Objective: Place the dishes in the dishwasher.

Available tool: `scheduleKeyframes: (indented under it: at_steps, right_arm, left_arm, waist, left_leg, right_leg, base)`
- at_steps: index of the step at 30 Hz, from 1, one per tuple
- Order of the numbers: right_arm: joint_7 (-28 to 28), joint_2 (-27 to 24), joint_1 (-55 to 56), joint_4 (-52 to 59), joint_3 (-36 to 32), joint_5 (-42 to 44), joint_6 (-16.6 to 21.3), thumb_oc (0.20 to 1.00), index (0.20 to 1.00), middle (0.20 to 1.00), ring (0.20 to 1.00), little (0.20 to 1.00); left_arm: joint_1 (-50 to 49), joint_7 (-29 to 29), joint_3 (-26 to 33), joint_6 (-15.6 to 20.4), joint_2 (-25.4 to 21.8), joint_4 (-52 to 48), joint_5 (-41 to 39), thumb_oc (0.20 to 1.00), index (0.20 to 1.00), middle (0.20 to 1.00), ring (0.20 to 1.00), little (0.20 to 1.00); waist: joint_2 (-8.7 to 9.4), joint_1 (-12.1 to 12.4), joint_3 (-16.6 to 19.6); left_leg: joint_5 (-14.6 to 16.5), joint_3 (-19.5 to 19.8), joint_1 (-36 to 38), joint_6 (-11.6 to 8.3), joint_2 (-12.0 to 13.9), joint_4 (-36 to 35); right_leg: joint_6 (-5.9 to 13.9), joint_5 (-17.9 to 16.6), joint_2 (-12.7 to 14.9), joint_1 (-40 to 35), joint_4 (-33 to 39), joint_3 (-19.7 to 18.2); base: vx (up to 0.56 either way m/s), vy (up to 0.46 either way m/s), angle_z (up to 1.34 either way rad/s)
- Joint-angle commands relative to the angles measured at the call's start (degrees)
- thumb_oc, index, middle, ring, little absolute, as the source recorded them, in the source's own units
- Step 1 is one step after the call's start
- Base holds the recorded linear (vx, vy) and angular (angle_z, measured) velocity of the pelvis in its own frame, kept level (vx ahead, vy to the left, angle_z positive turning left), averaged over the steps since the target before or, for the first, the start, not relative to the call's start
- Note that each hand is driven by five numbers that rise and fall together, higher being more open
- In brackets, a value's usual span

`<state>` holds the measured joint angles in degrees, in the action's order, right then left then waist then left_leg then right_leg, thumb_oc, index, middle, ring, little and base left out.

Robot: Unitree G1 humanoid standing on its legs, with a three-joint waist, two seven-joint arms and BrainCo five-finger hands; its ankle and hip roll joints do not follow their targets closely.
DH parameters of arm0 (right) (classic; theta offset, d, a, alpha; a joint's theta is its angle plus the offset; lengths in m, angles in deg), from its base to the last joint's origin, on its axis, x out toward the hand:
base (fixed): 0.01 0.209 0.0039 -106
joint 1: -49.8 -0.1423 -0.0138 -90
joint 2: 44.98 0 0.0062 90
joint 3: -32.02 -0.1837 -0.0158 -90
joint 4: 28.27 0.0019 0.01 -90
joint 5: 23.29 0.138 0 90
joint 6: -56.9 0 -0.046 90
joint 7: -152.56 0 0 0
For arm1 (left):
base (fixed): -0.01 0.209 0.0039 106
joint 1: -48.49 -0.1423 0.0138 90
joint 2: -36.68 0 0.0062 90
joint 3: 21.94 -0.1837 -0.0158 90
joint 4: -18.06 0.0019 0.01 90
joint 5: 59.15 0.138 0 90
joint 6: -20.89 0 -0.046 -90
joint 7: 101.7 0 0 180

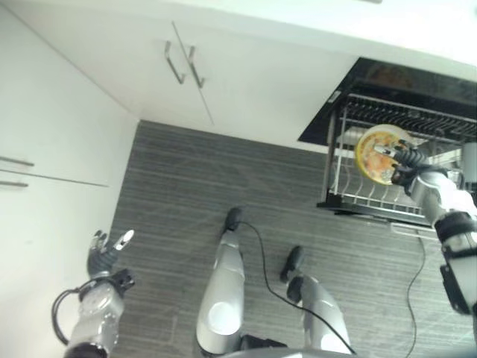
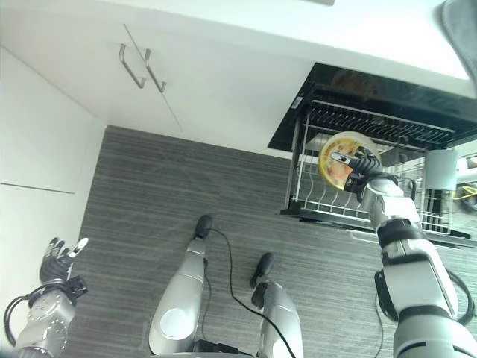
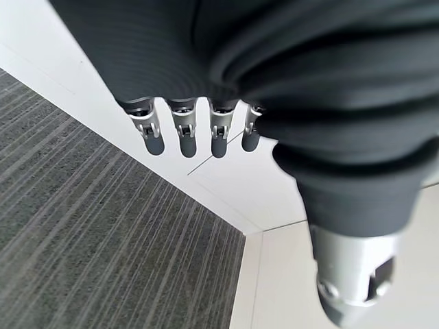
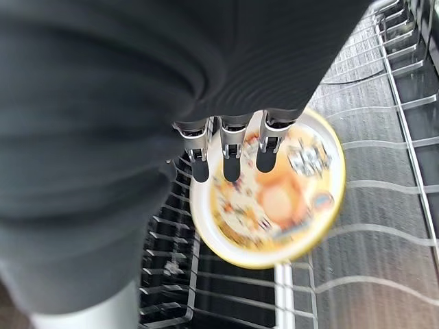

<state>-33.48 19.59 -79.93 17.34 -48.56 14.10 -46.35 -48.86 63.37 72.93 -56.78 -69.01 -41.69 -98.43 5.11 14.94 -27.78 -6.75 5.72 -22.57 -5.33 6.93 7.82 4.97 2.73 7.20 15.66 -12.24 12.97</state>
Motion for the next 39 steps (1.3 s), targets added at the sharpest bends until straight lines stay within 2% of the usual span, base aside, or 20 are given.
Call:
scheduleKeyframes:
  at_steps: [1,3,4,8,10,11,14,16,21,23,24,25,30,32,33,36,37,39]
  right_arm:
    - [-3.88,-3.43,3.13,5.15,-3.49,5.43,2.76,1.000,1.000,1.000,1.000,1.000]
    - [-3.90,-3.10,6.25,8.66,-5.38,5.94,2.63,1.000,1.000,1.000,1.000,1.000]
    - [-4.52,-1.46,13.99,17.05,-9.73,5.26,3.47,1.000,1.000,1.000,1.000,1.000]
    - [-8.09,1.44,24.57,29.97,-15.41,-0.18,4.78,1.000,1.000,1.000,1.000,1.000]
    - [-11.67,3.10,28.07,35.40,-17.64,-9.72,5.73,1.000,1.000,1.000,1.000,1.000]
    - [-17.17,2.17,31.30,39.45,-19.01,-20.84,6.16,1.000,1.000,1.000,1.000,1.000]
    - [-20.90,1.30,36.70,45.66,-21.77,-23.85,5.17,1.000,1.000,1.000,1.000,1.000]
    - [-24.45,3.63,39.63,44.76,-22.11,-23.81,8.10,1.000,1.000,1.000,1.000,1.000]
    - [-36.24,7.15,41.75,39.31,-20.81,-32.23,11.78,1.000,1.000,1.000,1.000,1.000]
    - [-37.31,7.66,41.08,38.12,-18.09,-28.07,11.00,1.000,1.000,1.000,1.000,1.000]
    - [-36.61,8.00,40.29,37.57,-16.53,-22.46,10.36,0.743,0.743,0.743,0.743,0.743]
    - [-33.73,9.62,38.22,32.63,-14.01,-15.28,12.86,0.200,0.200,0.200,0.200,0.200]
    - [-24.68,13.59,33.00,21.57,-9.47,0.10,16.27,0.200,0.200,0.200,0.200,0.200]
    - [-21.27,16.56,30.58,16.51,-7.86,9.63,17.72,0.200,0.200,0.200,0.200,0.200]
    - [-17.53,18.91,28.42,12.08,-7.67,17.33,18.30,0.200,0.200,0.200,0.200,0.200]
    - [-12.39,21.34,25.98,7.86,-8.28,30.62,16.95,0.200,0.200,0.200,0.200,0.200]
    - [-9.68,22.05,24.76,5.57,-9.06,36.93,15.37,0.200,0.200,0.200,0.200,0.200]
    - [-7.30,22.63,23.24,2.67,-10.26,43.03,13.51,0.200,0.200,0.200,0.200,0.200]
  left_arm:
    - [-3.92,-1.28,2.43,1.87,-1.06,-1.30,1.93,1.000,1.000,1.000,1.000,1.000]
    - [-4.48,-1.59,2.68,2.22,-0.67,-1.23,2.00,1.000,1.000,1.000,1.000,1.000]
    - [-6.22,-1.50,3.65,3.35,0.75,-1.08,2.38,1.000,1.000,1.000,1.000,1.000]
    - [-8.53,-1.72,4.64,5.49,3.65,0.12,2.58,1.000,1.000,1.000,1.000,1.000]
    - [-8.80,-2.53,5.22,5.96,5.21,0.74,2.76,1.000,1.000,1.000,1.000,1.000]
    - [-9.43,-3.22,5.21,6.46,6.10,0.92,2.71,1.000,1.000,1.000,1.000,1.000]
    - [-10.73,-4.13,5.03,6.54,6.98,0.07,1.49,1.000,1.000,1.000,1.000,1.000]
    - [-10.80,-3.56,4.78,7.20,7.78,0.46,1.29,1.000,1.000,1.000,1.000,1.000]
    - [-10.99,-3.80,2.51,7.31,8.54,-0.70,1.06,1.000,1.000,1.000,1.000,1.000]
    - [-8.08,-10.40,0.94,-1.82,6.60,-8.05,0.25,1.000,1.000,1.000,1.000,1.000]
    - [-5.48,-13.70,0.64,-6.54,5.28,-10.13,-0.90,1.000,1.000,1.000,1.000,1.000]
    - [-0.50,-15.77,0.37,-8.85,4.85,-6.88,-1.60,1.000,1.000,1.000,1.000,1.000]
    - [8.14,-19.34,-2.72,-8.02,5.30,1.88,-2.22,1.000,1.000,1.000,1.000,1.000]
    - [11.45,-21.42,-4.72,-7.42,6.35,4.63,-2.11,1.000,1.000,1.000,1.000,1.000]
    - [13.80,-22.58,-6.32,-6.91,7.15,6.88,-2.24,1.000,1.000,1.000,1.000,1.000]
    - [16.18,-24.27,-8.14,-6.61,8.24,9.16,-2.48,1.000,1.000,1.000,1.000,1.000]
    - [17.29,-24.85,-8.91,-6.30,9.03,10.74,-2.52,1.000,1.000,1.000,1.000,1.000]
    - [18.31,-25.31,-9.74,-5.90,9.99,12.68,-2.64,1.000,1.000,1.000,1.000,1.000]
  waist:
    - [0.28,-0.96,-0.90]
    - [0.76,-1.40,-0.53]
    - [1.70,-2.85,0.51]
    - [2.57,-5.74,1.46]
    - [2.97,-7.25,1.56]
    - [3.07,-8.24,1.55]
    - [2.93,-10.00,1.91]
    - [2.48,-10.77,1.96]
    - [0.21,-11.21,1.95]
    - [-1.06,-11.79,2.41]
    - [-1.44,-12.33,2.74]
    - [-1.73,-13.23,3.49]
    - [-2.24,-14.21,4.38]
    - [-2.81,-14.21,4.39]
    - [-3.47,-14.22,4.59]
    - [-4.39,-14.20,4.76]
    - [-4.91,-14.21,5.10]
    - [-5.51,-14.22,5.55]
  left_leg:
    - [7.24,-4.92,1.66,0.70,0.78,3.52]
    - [7.35,-5.42,2.59,0.75,0.91,2.90]
    - [7.36,-6.59,4.03,0.89,1.23,1.89]
    - [7.72,-8.33,5.22,0.94,2.08,2.04]
    - [8.06,-8.86,5.12,0.87,2.46,2.62]
    - [8.61,-9.37,5.50,0.74,2.76,2.93]
    - [8.52,-10.27,5.50,0.85,2.62,2.33]
    - [8.64,-11.03,5.52,0.89,2.64,2.34]
    - [9.01,-11.40,5.16,0.86,2.10,3.20]
    - [8.77,-11.21,5.15,0.72,1.58,3.22]
    - [9.07,-11.20,5.15,0.56,1.52,3.72]
    - [8.55,-11.05,4.56,0.46,1.44,4.06]
    - [8.40,-10.84,3.82,0.47,1.48,4.87]
    - [8.60,-10.58,3.45,0.52,1.30,5.53]
    - [8.29,-10.49,3.06,0.56,1.24,5.67]
    - [8.44,-10.44,2.55,0.52,1.41,6.55]
    - [8.42,-10.28,2.35,0.50,1.35,6.75]
    - [8.52,-10.22,2.17,0.54,1.38,7.08]
  right_leg:
    - [-0.11,-0.70,0.28,-4.69,4.93,1.13]
    - [0.04,-0.89,0.19,-5.85,5.83,1.00]
    - [0.34,-1.43,0.17,-7.68,7.47,0.73]
    - [0.51,-1.93,0.03,-9.07,8.55,-0.22]
    - [0.45,-1.90,-0.17,-9.03,8.57,-1.06]
    - [0.58,-1.80,-0.30,-9.24,8.67,-1.84]
    - [0.84,-2.05,-0.26,-8.96,9.43,-3.09]
    - [0.92,-2.01,0.03,-8.82,9.60,-3.55]
    - [0.83,-1.85,1.19,-9.03,9.83,-3.07]
    - [0.72,-1.66,1.56,-8.97,9.87,-3.47]
    - [0.47,-1.30,1.65,-8.72,9.60,-3.90]
    - [0.24,-1.57,1.75,-7.45,9.11,-4.11]
    - [-0.11,-1.58,1.72,-5.77,8.00,-4.87]
    - [-0.37,-1.28,1.80,-5.10,7.21,-5.38]
    - [-0.62,-1.13,2.01,-4.42,6.53,-5.37]
    - [-0.85,-0.58,2.29,-3.43,5.10,-5.52]
    - [-0.94,-0.32,2.39,-3.00,4.53,-5.59]
    - [-1.05,0.07,2.48,-2.25,3.53,-5.79]
  base:
    - [0.05,0.027,-0.03]
    - [0.04,0.034,-0.19]
    - [0.03,0.051,-0.28]
    - [0.02,0.067,-0.16]
    - [-0.03,0.074,-0.26]
    - [-0.04,0.084,-0.29]
    - [-0.05,0.092,-0.35]
    - [-0.06,0.082,-0.16]
    - [-0.03,0.067,-0.09]
    - [0.02,0.098,0.00]
    - [0.03,0.095,-0.02]
    - [0.03,0.064,-0.03]
    - [0.00,0.002,-0.13]
    - [0.01,-0.008,-0.10]
    - [0.00,0.000,0.00]
    - [0.01,0.004,0.01]
    - [0.04,0.019,0.07]
    - [0.06,0.021,0.08]
